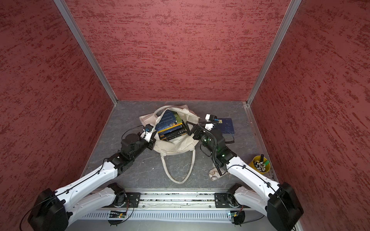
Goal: Take out the books from the canvas bag
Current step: Pick up the book from the canvas bag.
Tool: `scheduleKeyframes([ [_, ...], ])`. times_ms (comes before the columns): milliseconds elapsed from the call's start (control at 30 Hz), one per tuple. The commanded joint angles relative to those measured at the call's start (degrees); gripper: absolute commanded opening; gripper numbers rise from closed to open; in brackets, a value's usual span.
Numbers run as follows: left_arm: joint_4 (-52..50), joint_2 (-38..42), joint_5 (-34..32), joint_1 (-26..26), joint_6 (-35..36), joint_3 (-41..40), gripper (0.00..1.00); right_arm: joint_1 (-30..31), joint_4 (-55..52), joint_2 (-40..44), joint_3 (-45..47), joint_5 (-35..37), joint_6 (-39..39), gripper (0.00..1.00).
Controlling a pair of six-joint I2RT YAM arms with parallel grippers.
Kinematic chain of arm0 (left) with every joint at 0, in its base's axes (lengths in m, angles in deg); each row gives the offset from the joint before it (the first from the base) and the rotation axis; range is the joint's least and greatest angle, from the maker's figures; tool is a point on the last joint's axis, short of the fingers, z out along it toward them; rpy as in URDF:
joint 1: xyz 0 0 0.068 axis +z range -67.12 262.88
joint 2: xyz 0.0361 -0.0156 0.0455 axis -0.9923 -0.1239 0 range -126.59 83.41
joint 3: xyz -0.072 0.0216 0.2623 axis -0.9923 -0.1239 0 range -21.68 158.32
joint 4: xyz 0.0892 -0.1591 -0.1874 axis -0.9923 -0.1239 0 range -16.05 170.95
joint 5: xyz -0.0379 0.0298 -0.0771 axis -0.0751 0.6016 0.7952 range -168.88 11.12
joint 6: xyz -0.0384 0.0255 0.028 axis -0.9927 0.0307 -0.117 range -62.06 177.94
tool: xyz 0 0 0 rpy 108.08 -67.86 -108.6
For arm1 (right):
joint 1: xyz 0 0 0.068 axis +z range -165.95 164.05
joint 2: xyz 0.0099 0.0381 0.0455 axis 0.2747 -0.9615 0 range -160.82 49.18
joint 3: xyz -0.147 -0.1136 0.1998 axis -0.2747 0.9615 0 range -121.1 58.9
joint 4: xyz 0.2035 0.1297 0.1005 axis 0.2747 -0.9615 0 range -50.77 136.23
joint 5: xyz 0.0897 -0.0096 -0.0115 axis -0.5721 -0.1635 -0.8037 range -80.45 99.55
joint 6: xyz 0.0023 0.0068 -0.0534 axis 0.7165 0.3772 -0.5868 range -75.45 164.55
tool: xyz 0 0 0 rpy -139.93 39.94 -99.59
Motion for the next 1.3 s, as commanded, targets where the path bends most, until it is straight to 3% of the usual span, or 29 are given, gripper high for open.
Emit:
scheduleKeyframes([
  [0, 6.76, 2.15, 2.68, -0.25, 0.61, 0.62, 0.0, 4.11, 0.03, 2.31, 0.76, 8.55, -2.16, 0.91],
  [200, 7.5, 3.03, 1.36, -0.82, 1.45, 0.01, 0.0, 13.3, 8.55, -4.52, 3.27, 9.03, 2.18, 0.86],
  [367, 7.89, 3.04, 0.41, -1.39, 2.06, -0.15, 0.0, 15.3, 15.78, -16.04, 0.87, 3.97, 6.08, 0.79],
  [467, 7.94, 2.98, 0.02, -1.48, 2.29, -0.18, 0.0, 16.25, 16.08, -21.76, -2.81, 5.5, 5.82, 0.77],
  [833, 8.25, 2.61, -0.12, -2.42, 2.7, -0.33, 0.0, 14.75, 18.94, -41.28, -16.82, 5.13, 9.41, 0.67],
  [1067, 8.64, 3.14, -0.29, -2.61, 3.16, -0.58, 0.0, 12.04, 15.7, -49.11, -26.01, 4.19, 10.42, 0.6],
  [1267, 8.55, 3.13, -0.14, -2.71, 3.24, -0.58, 0.0, 9.03, 14.79, -52.05, -28.2, 4.34, 12.46, 0.55],
])
